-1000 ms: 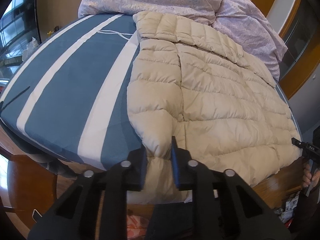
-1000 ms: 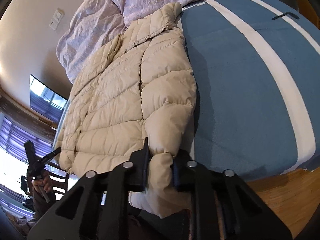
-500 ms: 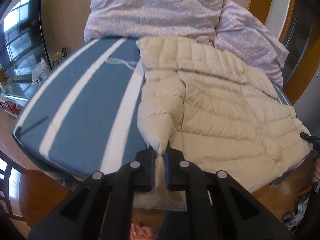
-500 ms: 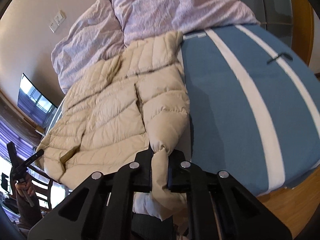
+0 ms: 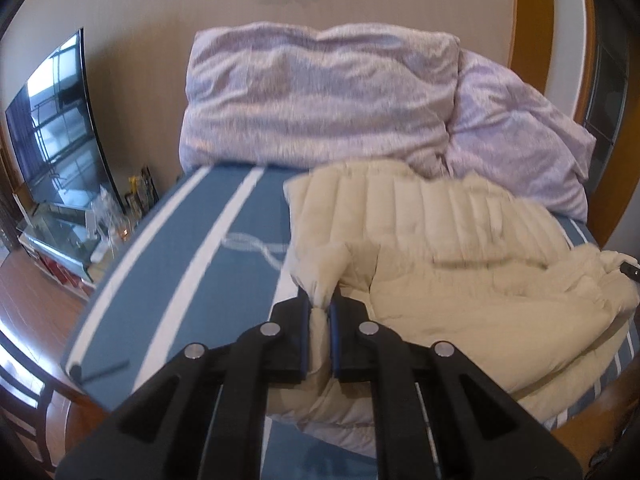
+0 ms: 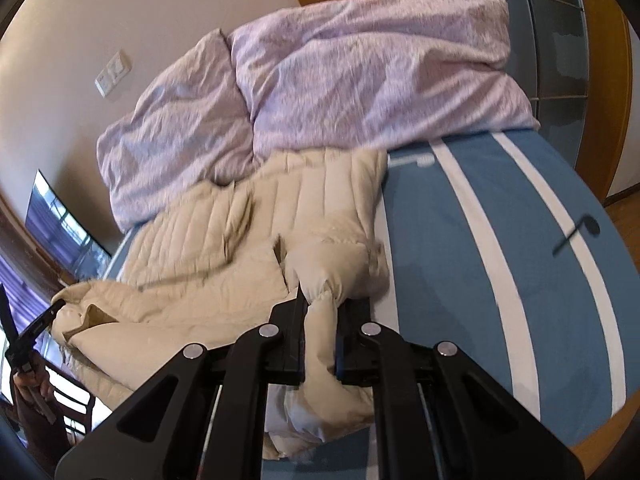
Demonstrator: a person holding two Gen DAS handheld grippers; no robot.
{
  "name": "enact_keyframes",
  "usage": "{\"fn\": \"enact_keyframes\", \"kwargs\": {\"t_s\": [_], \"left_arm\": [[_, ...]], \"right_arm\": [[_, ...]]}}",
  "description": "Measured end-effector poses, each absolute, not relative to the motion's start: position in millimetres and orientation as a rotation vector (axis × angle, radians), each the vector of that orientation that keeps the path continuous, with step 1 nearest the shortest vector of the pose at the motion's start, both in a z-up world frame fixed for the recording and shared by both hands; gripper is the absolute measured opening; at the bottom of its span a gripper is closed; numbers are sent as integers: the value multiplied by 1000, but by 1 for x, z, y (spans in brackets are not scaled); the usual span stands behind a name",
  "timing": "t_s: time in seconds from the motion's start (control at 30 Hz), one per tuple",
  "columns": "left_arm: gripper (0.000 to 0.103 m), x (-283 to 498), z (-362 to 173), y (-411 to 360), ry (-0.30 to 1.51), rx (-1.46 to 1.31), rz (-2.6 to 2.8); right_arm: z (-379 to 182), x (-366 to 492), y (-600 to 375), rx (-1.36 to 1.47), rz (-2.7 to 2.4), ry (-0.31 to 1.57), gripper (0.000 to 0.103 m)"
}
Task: Fold large clothes
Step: 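Lift the hem with both grippers and fold it toward the collar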
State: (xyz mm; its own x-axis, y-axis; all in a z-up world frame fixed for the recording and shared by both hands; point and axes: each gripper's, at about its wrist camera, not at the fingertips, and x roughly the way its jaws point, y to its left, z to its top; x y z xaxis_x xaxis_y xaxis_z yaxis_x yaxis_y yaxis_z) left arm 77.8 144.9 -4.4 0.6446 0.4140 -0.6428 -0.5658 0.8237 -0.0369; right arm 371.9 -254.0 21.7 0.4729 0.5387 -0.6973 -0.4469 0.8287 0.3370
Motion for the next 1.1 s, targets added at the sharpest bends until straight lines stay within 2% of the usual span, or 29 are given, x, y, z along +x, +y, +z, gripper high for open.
{"fn": "enact_keyframes", "kwargs": {"t_s": [0.3, 0.7, 0.83, 0.93, 0.97, 1.0, 1.03, 1.07, 1.1], "left_arm": [[10, 171, 16, 190, 674, -232, 646], [14, 270, -30, 249, 757, -283, 704], [17, 296, -51, 270, 771, -334, 714], [26, 310, -62, 281, 773, -358, 723], [34, 314, -64, 284, 768, -361, 730], [40, 316, -65, 286, 763, -362, 736], [52, 320, -64, 289, 747, -361, 752], [59, 321, -61, 292, 735, -361, 759], [61, 323, -59, 294, 725, -362, 761]], "right_arm": [[28, 451, -203, 147, 556, 888, 10], [-29, 539, -150, 115, 461, 945, 10], [-49, 557, -145, 139, 435, 960, 13], [-57, 567, -144, 171, 432, 962, 24], [-57, 570, -143, 184, 437, 964, 31], [-58, 574, -144, 210, 447, 965, 35], [-57, 576, -145, 227, 452, 963, 38], [-54, 578, -146, 244, 457, 958, 41], [-50, 579, -147, 256, 462, 953, 45]]}}
